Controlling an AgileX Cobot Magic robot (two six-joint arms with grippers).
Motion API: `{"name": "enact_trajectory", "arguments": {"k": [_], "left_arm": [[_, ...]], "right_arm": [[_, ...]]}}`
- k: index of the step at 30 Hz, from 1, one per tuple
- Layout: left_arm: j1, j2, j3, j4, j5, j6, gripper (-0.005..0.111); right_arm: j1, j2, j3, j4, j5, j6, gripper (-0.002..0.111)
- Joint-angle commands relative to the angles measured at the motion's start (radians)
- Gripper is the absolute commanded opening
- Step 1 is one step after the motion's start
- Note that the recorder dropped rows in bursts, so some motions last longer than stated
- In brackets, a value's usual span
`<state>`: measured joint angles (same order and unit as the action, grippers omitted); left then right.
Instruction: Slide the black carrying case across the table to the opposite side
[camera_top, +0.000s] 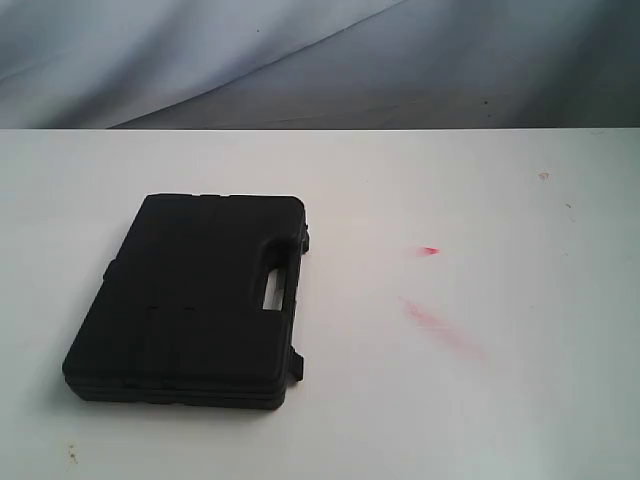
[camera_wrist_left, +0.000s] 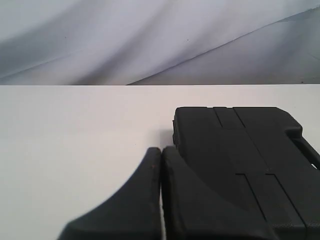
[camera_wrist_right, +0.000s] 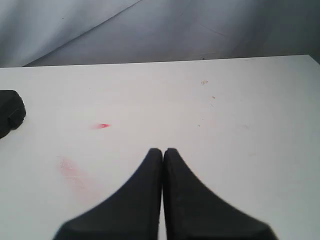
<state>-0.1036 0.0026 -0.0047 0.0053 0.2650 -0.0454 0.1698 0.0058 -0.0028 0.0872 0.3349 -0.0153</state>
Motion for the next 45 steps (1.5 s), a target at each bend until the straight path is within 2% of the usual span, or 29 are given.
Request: {"name": "enact_trajectory", "arguments": {"k": [1, 31, 38, 45], "left_arm": [[-0.004, -0.003, 0.005, 0.001, 0.003, -0.003, 0.0], [-0.004, -0.003, 0.005, 0.001, 0.003, -0.003, 0.0], [-0.004, -0.003, 0.005, 0.144, 0.003, 0.028, 0.0], [-0.004, -0.003, 0.005, 0.165, 0.003, 0.028, 0.0]], "right_arm": [[-0.004, -0.006, 0.003, 0.004, -0.002, 0.002, 0.0], [-0.004, -0.006, 0.003, 0.004, -0.002, 0.002, 0.0], [-0.004, -0.006, 0.003, 0.004, -0.002, 0.002, 0.0], [-0.004, -0.006, 0.003, 0.004, -0.002, 0.002, 0.0]]}}
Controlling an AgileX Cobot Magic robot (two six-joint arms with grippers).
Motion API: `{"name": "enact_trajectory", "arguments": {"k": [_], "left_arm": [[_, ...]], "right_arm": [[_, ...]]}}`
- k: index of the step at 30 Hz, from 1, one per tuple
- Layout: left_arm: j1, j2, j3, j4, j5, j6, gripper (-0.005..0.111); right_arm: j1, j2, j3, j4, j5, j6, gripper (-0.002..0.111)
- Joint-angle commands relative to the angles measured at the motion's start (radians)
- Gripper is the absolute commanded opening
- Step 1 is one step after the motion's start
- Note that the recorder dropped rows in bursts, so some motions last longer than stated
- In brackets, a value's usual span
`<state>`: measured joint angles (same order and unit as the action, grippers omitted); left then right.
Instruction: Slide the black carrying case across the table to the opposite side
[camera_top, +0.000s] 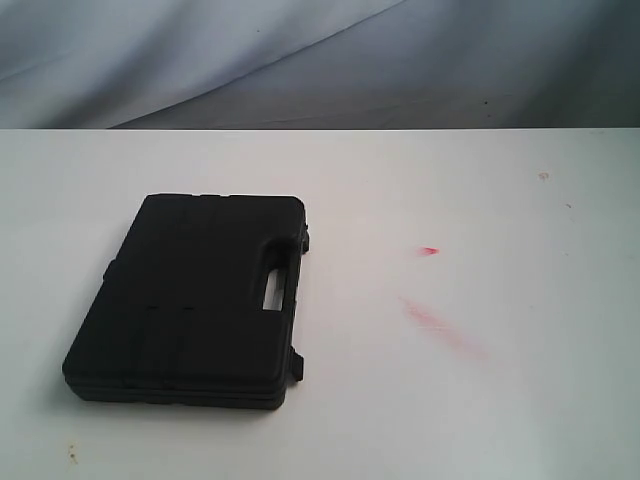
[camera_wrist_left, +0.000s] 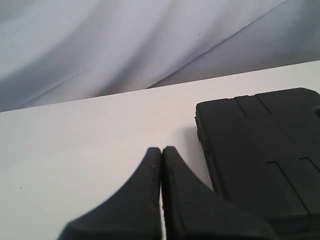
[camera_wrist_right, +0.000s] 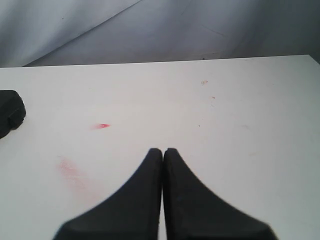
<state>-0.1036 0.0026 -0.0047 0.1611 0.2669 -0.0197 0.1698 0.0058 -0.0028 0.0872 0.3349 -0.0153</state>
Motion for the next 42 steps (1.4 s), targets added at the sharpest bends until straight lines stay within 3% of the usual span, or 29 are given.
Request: {"name": "enact_trajectory", "arguments": {"k": [1, 3, 7, 13, 19, 23, 30, 36, 42], "left_arm": [[-0.004, -0.003, 0.005, 0.009, 0.001, 0.003, 0.0], [-0.004, -0.003, 0.005, 0.015, -0.003, 0.003, 0.0], [-0.004, -0.003, 0.005, 0.173, -0.072, 0.052, 0.0], [-0.004, -0.003, 0.005, 0.182, -0.254, 0.038, 0.0], [-0.004, -0.003, 0.005, 0.025, -0.332, -0.188, 0.0], [-0.004, -0.003, 0.005, 0.025, -0.345, -0.29, 0.0], [-0.004, -0.003, 0.005, 0.025, -0.348, -0.311, 0.0], [-0.004, -0.003, 0.005, 0.025, -0.374, -0.512, 0.0], [-0.004, -0.003, 0.005, 0.04, -0.562, -0.528, 0.0]], "right_arm": [[-0.004, -0.006, 0.003, 0.004, -0.002, 0.002, 0.0], [-0.004, -0.006, 0.003, 0.004, -0.002, 0.002, 0.0], [-0.004, -0.006, 0.003, 0.004, -0.002, 0.002, 0.0], [-0.004, -0.006, 0.003, 0.004, -0.002, 0.002, 0.0], [-0.004, -0.006, 0.003, 0.004, -0.002, 0.002, 0.0], [-0.004, -0.006, 0.003, 0.004, -0.002, 0.002, 0.0], [-0.004, -0.006, 0.003, 0.004, -0.002, 0.002, 0.0], [-0.004, -0.006, 0.003, 0.004, -0.002, 0.002, 0.0], [-0.004, -0.006, 0.003, 0.004, -0.002, 0.002, 0.0]]}}
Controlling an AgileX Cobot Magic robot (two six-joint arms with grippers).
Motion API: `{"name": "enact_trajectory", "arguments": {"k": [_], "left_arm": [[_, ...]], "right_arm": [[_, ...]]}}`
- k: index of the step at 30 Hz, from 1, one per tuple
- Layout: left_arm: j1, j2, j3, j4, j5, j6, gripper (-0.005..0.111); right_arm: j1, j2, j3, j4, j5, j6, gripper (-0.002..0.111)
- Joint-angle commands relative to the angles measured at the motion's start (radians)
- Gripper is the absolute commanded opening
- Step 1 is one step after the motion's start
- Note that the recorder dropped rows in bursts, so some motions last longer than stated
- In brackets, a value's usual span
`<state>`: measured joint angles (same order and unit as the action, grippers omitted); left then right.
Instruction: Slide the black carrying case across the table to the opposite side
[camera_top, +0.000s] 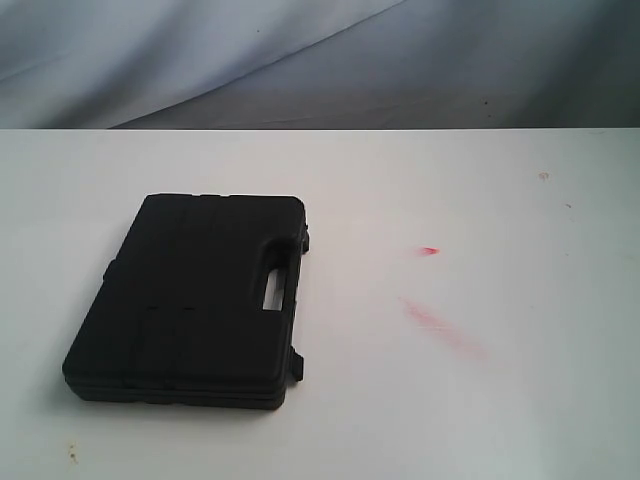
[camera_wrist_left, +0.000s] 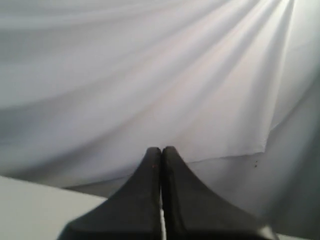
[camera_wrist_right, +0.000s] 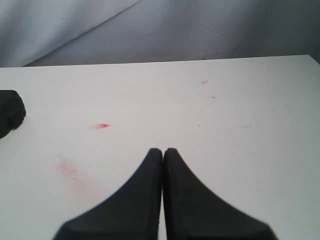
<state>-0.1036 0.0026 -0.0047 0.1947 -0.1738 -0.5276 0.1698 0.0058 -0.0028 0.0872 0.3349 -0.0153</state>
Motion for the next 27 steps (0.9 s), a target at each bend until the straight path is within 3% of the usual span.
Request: {"name": "enact_trajectory", "arguments": {"k": [1, 11, 17, 22, 27], "left_arm": [[-0.004, -0.003, -0.007, 0.017, -0.112, -0.02, 0.0], [-0.004, -0.003, -0.346, 0.181, 0.091, -0.016, 0.0], [-0.004, -0.003, -0.516, 0.355, 0.344, 0.009, 0.0], [-0.004, -0.002, -0.602, 0.31, 0.54, 0.179, 0.0], [-0.004, 0.085, -0.682, 0.086, 0.786, 0.443, 0.0]], "right_arm": [[-0.004, -0.006, 0.003, 0.004, -0.002, 0.002, 0.0], [-0.004, -0.006, 0.003, 0.004, -0.002, 0.002, 0.0], [-0.004, -0.006, 0.003, 0.004, -0.002, 0.002, 0.0], [-0.004, -0.006, 0.003, 0.004, -0.002, 0.002, 0.0], [-0.004, -0.006, 0.003, 0.004, -0.002, 0.002, 0.0]]}}
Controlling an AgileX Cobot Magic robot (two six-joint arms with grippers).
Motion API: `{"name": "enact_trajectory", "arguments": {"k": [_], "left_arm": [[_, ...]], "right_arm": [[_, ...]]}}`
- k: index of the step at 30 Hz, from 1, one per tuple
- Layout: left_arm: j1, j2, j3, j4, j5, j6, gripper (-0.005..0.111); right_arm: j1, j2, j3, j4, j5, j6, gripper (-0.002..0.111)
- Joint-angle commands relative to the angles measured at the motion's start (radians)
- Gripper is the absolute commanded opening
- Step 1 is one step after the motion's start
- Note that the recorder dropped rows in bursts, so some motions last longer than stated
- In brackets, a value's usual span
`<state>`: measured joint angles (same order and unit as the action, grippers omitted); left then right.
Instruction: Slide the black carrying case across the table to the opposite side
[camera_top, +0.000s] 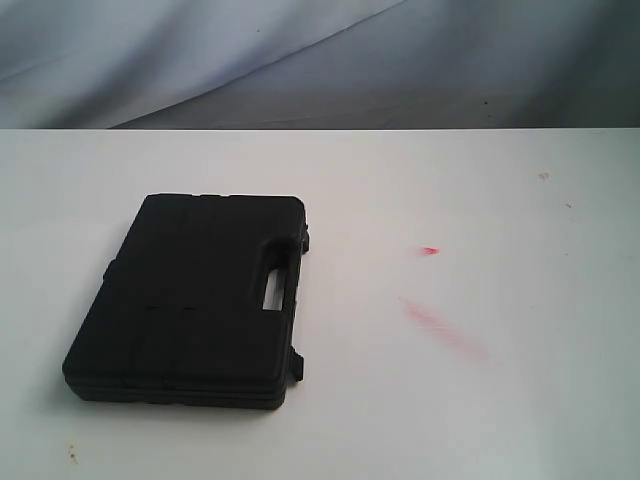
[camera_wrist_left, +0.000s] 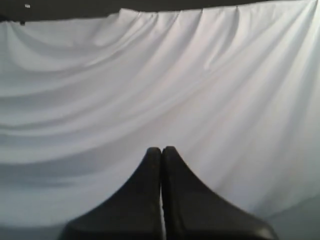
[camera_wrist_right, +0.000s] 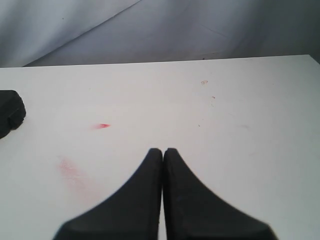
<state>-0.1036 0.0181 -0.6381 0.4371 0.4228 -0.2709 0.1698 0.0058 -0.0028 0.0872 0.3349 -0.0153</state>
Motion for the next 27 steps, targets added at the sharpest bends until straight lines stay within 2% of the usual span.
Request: {"name": "enact_trajectory", "arguments": {"k": [1, 4, 16, 20, 24, 27], "left_arm": [[-0.004, 0.095, -0.067, -0.196, 0.242, 0.227, 0.0], [-0.004, 0.167, -0.115, -0.246, 0.377, 0.247, 0.0], [-0.004, 0.508, -0.251, -0.241, 0.788, 0.188, 0.0], [-0.004, 0.636, -0.282, -0.281, 0.798, 0.14, 0.0], [-0.004, 0.8, -0.327, -0.462, 0.798, 0.148, 0.0], [-0.004, 0.892, -0.352, -0.465, 0.798, 0.142, 0.0]], "right_arm": [[-0.004, -0.006, 0.003, 0.004, -0.002, 0.002, 0.0], [-0.004, -0.006, 0.003, 0.004, -0.002, 0.002, 0.0], [-0.004, -0.006, 0.003, 0.004, -0.002, 0.002, 0.0], [-0.004, -0.006, 0.003, 0.004, -0.002, 0.002, 0.0], [-0.004, -0.006, 0.003, 0.004, -0.002, 0.002, 0.0], [-0.004, -0.006, 0.003, 0.004, -0.002, 0.002, 0.0]]}}
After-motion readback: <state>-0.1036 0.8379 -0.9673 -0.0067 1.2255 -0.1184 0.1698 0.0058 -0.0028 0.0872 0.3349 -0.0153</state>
